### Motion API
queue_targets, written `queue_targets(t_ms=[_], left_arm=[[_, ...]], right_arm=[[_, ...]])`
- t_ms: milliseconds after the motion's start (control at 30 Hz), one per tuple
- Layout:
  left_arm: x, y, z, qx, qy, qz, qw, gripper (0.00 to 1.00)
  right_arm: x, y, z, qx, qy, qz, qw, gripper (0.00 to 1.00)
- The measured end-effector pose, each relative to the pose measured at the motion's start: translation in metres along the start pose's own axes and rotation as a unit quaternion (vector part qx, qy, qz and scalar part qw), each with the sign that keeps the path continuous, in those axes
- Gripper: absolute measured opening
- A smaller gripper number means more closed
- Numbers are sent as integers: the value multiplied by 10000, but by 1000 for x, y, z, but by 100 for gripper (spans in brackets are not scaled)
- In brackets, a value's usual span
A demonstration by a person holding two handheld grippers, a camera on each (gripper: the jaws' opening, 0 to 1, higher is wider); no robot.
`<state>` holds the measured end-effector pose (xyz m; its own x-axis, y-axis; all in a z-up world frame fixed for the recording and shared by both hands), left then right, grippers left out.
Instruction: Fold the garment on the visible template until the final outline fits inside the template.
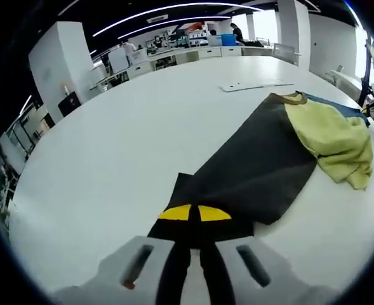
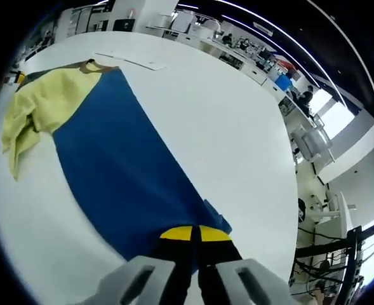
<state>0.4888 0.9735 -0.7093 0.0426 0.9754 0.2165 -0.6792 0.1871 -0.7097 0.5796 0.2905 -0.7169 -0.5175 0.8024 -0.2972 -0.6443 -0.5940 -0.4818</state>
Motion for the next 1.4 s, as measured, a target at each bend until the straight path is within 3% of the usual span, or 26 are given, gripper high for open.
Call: queue_targets(t_ms=[200, 333, 433, 467, 533, 700, 833, 933, 1200, 1400], left_arm=[[3, 0, 0, 25, -32, 38, 10000, 0], [4, 0, 4, -32, -50, 340, 9994, 2], [6, 0, 9, -134, -49, 479, 9988, 13], [5, 0, 12, -138, -8, 758, 9970, 16], [3, -6, 18, -331, 129, 899, 9953, 24], [1, -10, 30, -506, 227, 937, 9941, 45], [-5, -14, 42, -670, 286, 832, 9939, 55], [-9, -16, 50, -797, 338, 824, 9928, 62], [-28, -25, 79, -1258, 623, 797, 9869, 90], [-40, -23, 97, -1343, 771, 635, 9859, 99]], right_arm=[[-1, -1, 0, -66, -26, -11, 10000, 0], [1, 2, 0, -93, -208, -116, 9997, 0], [0, 2, 3, -205, -242, -310, 9990, 9], [0, 2, 5, -235, -260, -331, 9988, 12], [2, -2, 10, -456, -391, -505, 9969, 21], [12, -13, 21, -877, -959, -1243, 9837, 48], [18, -19, 29, -986, -1146, -1362, 9791, 68], [27, -24, 37, -1000, -1300, -1297, 9779, 76], [73, -46, 66, -1416, -1761, -876, 9702, 90], [109, -64, 83, -1651, -2290, -625, 9573, 94]])
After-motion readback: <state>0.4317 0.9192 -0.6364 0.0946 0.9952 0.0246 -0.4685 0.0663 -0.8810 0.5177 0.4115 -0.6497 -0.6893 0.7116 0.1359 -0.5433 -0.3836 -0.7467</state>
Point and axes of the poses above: the point that each gripper's makers call its tool centre point, and the gripper's own axes: z roughly backward along the fingers, x roughly to its left, y roughly out of its underside, the point moved 6 cm from there along z, roughly backward along the fingers, and after that the axes turned 5 degrees about -y, right-handed, at the moved point
